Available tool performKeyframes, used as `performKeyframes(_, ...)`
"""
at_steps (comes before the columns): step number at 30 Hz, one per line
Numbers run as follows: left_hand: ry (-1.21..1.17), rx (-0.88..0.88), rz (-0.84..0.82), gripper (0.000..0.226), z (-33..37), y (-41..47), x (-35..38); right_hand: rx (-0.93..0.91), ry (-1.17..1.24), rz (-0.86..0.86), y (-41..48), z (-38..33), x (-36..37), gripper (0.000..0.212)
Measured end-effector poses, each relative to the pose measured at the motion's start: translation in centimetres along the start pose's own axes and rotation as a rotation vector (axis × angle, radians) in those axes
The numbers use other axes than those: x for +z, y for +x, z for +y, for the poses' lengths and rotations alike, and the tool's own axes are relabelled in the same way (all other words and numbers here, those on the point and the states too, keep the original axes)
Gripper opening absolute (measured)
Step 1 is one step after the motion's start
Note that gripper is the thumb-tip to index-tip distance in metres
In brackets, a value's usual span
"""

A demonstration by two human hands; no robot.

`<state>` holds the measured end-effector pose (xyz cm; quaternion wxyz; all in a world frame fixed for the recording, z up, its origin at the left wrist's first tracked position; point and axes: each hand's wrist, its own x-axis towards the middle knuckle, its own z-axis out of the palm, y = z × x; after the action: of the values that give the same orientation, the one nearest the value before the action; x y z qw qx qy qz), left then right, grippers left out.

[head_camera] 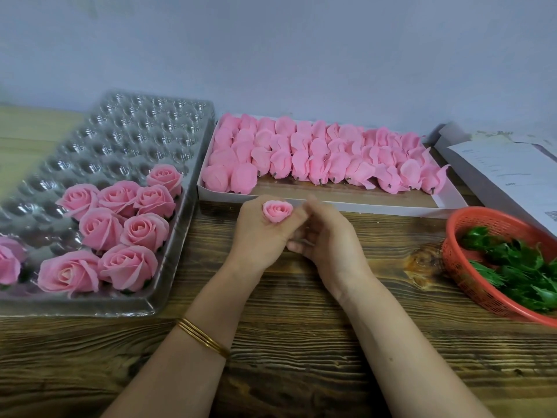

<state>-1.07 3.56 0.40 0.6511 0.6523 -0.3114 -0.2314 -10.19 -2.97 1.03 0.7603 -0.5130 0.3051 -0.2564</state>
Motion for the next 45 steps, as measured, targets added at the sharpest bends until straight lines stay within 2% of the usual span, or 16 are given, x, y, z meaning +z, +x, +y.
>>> performKeyframes(2, -0.119, -0.039, 0.03, 0.022, 0.1, 0.0, 0.0, -0.001, 0.052, -0.032, 0.1, 0.1, -0.1, 0.023)
performKeyframes(6, -0.332, -0.151, 0.054, 0.022, 0.6, 0.0, 0.4, -0.217, -0.269, -0.038, -0.2, 0.6, 0.1, 0.034)
performKeyframes(8, -0.427, -0.211, 0.035, 0.02, 0.8, 0.0, 0.6, -0.275, -0.314, -0.039, -0.2, 0.9, 0.3, 0.034)
performKeyframes(14, -0.448, -0.258, -0.037, 0.027, 1.0, -0.1, 0.4, -0.371, -0.406, -0.04, -0.1, 1.2, 0.6, 0.033)
performKeyframes(18, -0.482, -0.263, -0.098, 0.027, 0.9, 0.2, 0.0, -0.363, -0.373, -0.052, -0.1, 1.0, 0.5, 0.025)
performKeyframes(22, -0.439, -0.277, -0.166, 0.037, 0.9, 0.5, -0.4, -0.315, -0.323, -0.09, -0.2, 0.8, 0.4, 0.02)
performKeyframes(27, -0.393, -0.25, -0.227, 0.022, 1.0, 0.5, -0.8, -0.273, -0.335, -0.137, -0.2, 0.8, 0.0, 0.022)
performKeyframes(30, -0.367, -0.214, -0.215, 0.045, 1.2, 0.3, -0.8, -0.242, -0.281, -0.156, 0.0, 1.0, 0.0, 0.008)
performKeyframes(34, -0.348, -0.18, -0.208, 0.063, 1.2, 0.1, -0.7, -0.171, -0.192, -0.18, 0.1, 1.1, 0.2, 0.027)
performKeyframes(37, -0.382, -0.19, -0.181, 0.048, 1.1, 0.2, -0.7, -0.179, -0.191, -0.184, 0.0, 1.1, 0.0, 0.017)
performKeyframes(41, -0.39, -0.196, -0.172, 0.022, 0.8, 0.2, -0.4, -0.312, -0.338, -0.118, 0.0, 1.2, 0.1, 0.028)
performKeyframes(45, -0.376, -0.171, -0.184, 0.018, 0.9, 0.2, -0.4, -0.362, -0.357, -0.082, 0.0, 1.2, 0.3, 0.029)
